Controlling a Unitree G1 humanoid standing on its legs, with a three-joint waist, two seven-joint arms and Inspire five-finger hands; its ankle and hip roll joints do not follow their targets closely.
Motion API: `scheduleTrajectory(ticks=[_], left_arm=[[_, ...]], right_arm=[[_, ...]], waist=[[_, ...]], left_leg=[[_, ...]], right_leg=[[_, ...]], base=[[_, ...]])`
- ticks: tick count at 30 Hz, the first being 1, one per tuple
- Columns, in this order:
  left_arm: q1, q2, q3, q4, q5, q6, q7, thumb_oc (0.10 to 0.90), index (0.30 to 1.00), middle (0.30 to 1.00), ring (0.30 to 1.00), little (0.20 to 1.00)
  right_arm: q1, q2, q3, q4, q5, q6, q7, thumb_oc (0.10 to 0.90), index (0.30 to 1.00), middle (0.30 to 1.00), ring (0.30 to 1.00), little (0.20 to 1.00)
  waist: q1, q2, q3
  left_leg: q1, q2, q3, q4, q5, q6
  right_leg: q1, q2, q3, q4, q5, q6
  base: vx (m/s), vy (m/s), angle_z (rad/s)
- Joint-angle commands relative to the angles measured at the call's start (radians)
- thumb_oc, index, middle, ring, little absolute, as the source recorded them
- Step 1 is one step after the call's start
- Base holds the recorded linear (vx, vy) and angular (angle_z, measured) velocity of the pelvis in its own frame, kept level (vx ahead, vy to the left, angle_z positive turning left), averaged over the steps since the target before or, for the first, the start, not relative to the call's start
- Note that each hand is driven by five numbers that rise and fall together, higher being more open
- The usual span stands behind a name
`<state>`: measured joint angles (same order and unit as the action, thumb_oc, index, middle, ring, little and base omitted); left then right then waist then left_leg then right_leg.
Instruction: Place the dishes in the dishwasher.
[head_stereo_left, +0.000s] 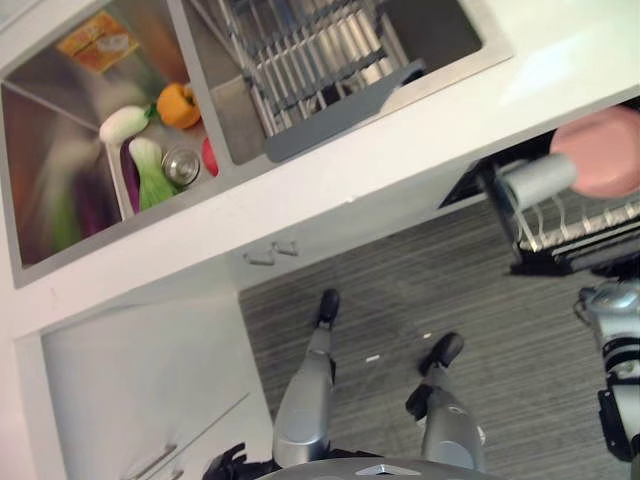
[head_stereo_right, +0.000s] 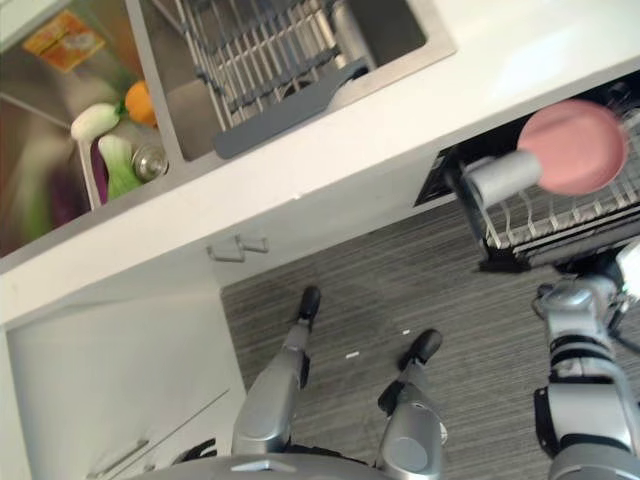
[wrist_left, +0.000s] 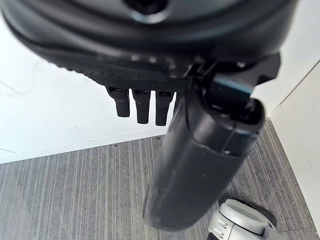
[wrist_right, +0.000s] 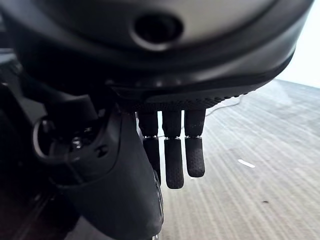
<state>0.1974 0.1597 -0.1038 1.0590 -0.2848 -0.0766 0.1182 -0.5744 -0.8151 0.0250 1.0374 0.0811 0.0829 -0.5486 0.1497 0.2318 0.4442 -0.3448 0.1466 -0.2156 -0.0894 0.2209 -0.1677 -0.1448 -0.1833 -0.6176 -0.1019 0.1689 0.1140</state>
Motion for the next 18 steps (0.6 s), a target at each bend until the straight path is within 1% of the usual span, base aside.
scheduleTrajectory(ticks=[1, 2, 3, 8, 11, 15, 16, 17, 18], left_arm=[[0.001, 0.084, -0.093, 0.063, -0.006, 0.012, 0.01, 0.8, 0.9, 0.9, 0.9, 0.9], [0.01, 0.091, -0.096, 0.065, -0.001, 0.007, 0.009, 0.8, 0.9, 0.9, 0.9, 0.9], [0.009, 0.089, -0.095, 0.065, -0.001, 0.007, 0.009, 0.8, 0.9, 0.9, 0.9, 0.9], [0.008, 0.116, -0.098, 0.061, 0.02, -0.003, 0.006, 0.8, 0.9, 0.9, 0.9, 0.9], [-0.008, 0.125, -0.091, 0.051, 0.018, -0.01, 0.03, 0.8, 0.9, 0.9, 0.9, 0.9], [-0.012, 0.119, -0.071, 0.044, 0.005, -0.019, 0.058, 0.8, 0.9, 0.9, 0.9, 0.9], [-0.011, 0.119, -0.066, 0.032, -0.001, -0.025, 0.061, 0.8, 0.9, 0.9, 0.9, 0.9], [-0.015, 0.114, -0.06, 0.01, -0.019, -0.031, 0.062, 0.8, 0.9, 0.9, 0.9, 0.9], [-0.013, 0.117, -0.061, 0.009, -0.019, -0.031, 0.062, 0.8, 0.9, 0.9, 0.9, 0.9]], right_arm=[[-0.178, -0.144, 0.108, -0.207, -0.085, -0.145, -0.012, 0.4, 0.3, 0.3, 0.3, 0.3], [-0.212, -0.164, 0.125, -0.225, -0.094, -0.154, -0.019, 0.4, 0.3, 0.3, 0.3, 0.3], [-0.217, -0.164, 0.13, -0.222, -0.094, -0.154, -0.02, 0.4, 0.3, 0.3, 0.3, 0.3], [-0.331, -0.192, 0.225, -0.235, -0.109, -0.173, -0.005, 0.4, 0.3, 0.3, 0.3, 0.3], [-0.372, -0.181, 0.273, -0.243, -0.119, -0.18, -0.011, 0.4, 0.3, 0.3, 0.3, 0.3], [-0.358, -0.161, 0.302, -0.244, -0.152, -0.177, -0.005, 0.4, 0.3, 0.3, 0.3, 0.3], [-0.347, -0.155, 0.307, -0.242, -0.163, -0.174, -0.003, 0.431, 0.347, 0.347, 0.347, 0.347], [-0.311, -0.132, 0.304, -0.234, -0.167, -0.174, 0.0, 0.69, 0.735, 0.735, 0.735, 0.735], [-0.305, -0.131, 0.3, -0.236, -0.167, -0.174, -0.001, 0.8, 0.9, 0.9, 0.9, 0.9]], waist=[[0.049, -0.052, -0.067], [0.064, -0.058, -0.068], [0.062, -0.057, -0.069], [0.087, -0.073, -0.068], [0.096, -0.081, -0.06], [0.102, -0.084, -0.057], [0.101, -0.085, -0.055], [0.097, -0.086, -0.053], [0.099, -0.088, -0.054]], left_leg=[[0.015, -0.003, 0.071, 0.002, -0.088, -0.018], [0.005, -0.011, 0.062, 0.002, -0.089, -0.017], [0.003, -0.011, 0.061, 0.002, -0.088, -0.017], [-0.028, -0.021, 0.041, 0.002, -0.084, -0.017], [-0.041, -0.022, 0.036, 0.002, -0.078, -0.021], [-0.039, -0.021, 0.033, 0.002, -0.079, -0.022], [-0.036, -0.019, 0.034, 0.002, -0.079, -0.022], [-0.031, -0.017, 0.034, 0.002, -0.08, -0.021], [-0.03, -0.017, 0.035, 0.002, -0.081, -0.021]], right_leg=[[-0.044, -0.079, 0.068, 0.112, -0.156, 0.067], [-0.053, -0.078, 0.066, 0.115, -0.154, 0.067], [-0.055, -0.078, 0.065, 0.115, -0.154, 0.067], [-0.08, -0.078, 0.057, 0.118, -0.147, 0.07], [-0.09, -0.074, 0.054, 0.119, -0.149, 0.069], [-0.083, -0.069, 0.053, 0.118, -0.152, 0.067], [-0.081, -0.067, 0.054, 0.118, -0.152, 0.066], [-0.08, -0.063, 0.057, 0.117, -0.152, 0.066], [-0.079, -0.063, 0.057, 0.117, -0.152, 0.066]], base=[[0.02, -0.038, 0.2], [0.02, -0.03, 0.14], [0.01, -0.032, 0.11], [0.0, -0.031, 0.1], [-0.01, -0.038, 0.15], [0.0, -0.012, 0.01], [0.0, -0.034, 0.0], [0.0, 0.0, 0.0], [0.0, 0.0, 0.0]])
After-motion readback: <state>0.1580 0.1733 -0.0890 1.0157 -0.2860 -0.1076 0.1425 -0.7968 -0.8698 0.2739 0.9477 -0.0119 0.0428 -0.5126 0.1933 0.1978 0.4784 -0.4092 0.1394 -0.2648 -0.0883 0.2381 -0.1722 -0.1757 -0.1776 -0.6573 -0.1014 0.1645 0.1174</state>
